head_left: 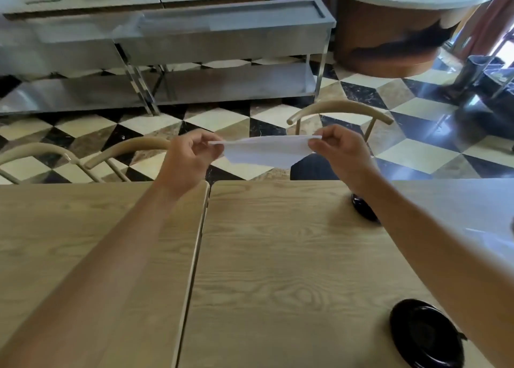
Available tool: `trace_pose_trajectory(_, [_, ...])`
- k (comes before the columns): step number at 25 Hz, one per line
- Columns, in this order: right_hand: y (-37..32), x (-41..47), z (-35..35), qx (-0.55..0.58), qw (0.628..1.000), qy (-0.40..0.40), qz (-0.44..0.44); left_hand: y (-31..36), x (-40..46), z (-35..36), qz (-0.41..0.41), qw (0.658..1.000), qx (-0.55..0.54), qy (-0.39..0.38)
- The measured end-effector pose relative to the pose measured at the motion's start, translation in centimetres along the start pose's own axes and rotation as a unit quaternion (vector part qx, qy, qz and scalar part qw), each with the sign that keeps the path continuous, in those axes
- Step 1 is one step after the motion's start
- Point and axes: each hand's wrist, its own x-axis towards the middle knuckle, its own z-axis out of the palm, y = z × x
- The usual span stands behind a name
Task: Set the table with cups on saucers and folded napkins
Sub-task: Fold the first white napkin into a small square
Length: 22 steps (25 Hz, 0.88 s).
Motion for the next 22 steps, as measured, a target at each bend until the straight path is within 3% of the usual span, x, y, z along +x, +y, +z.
trace_pose_trajectory(2, [3.3, -4.2, -0.2, -0.030, 0.999, -0.027, 0.018, -3.2, -5.2, 1.5, 0.006, 0.998, 0.045, -0.051])
trace_pose_trajectory(6, [11.4, -14.5, -0.5, -0.135, 0.973, -0.164, 0.095, -9.7, -16.8, 5.3, 0.038, 0.979, 0.138, -0.143])
trace_pose_trajectory(10, [17.4, -23.0, -0.7, -0.215, 0.912, -0.304, 0.173, -14.2, -26.2, 7.9, -0.045, 0.947, 0.149, -0.280])
trace_pose_trajectory(13, [19.4, -26.5, -0.3, -0.235, 0.883, -0.359, 0.191, -15.9, -30.6, 8.8, -0.102, 0.924, 0.152, -0.336])
trace_pose_trajectory(17, [20.5, -25.5, 0.8, -0.210, 0.893, -0.329, 0.223, -15.8, -30.5, 9.5, -0.213, 0.929, 0.112, -0.282])
trace_pose_trajectory(20, [21.6, -19.9, 2.3, -0.166, 0.929, -0.212, 0.255, -16.8, -24.9, 10.5, -0.323, 0.936, 0.032, -0.134])
trace_pose_trajectory(22, [22.6, -15.3, 3.7, -0.120, 0.945, -0.128, 0.276, -18.1, -19.9, 11.4, -0.342, 0.938, -0.005, -0.061])
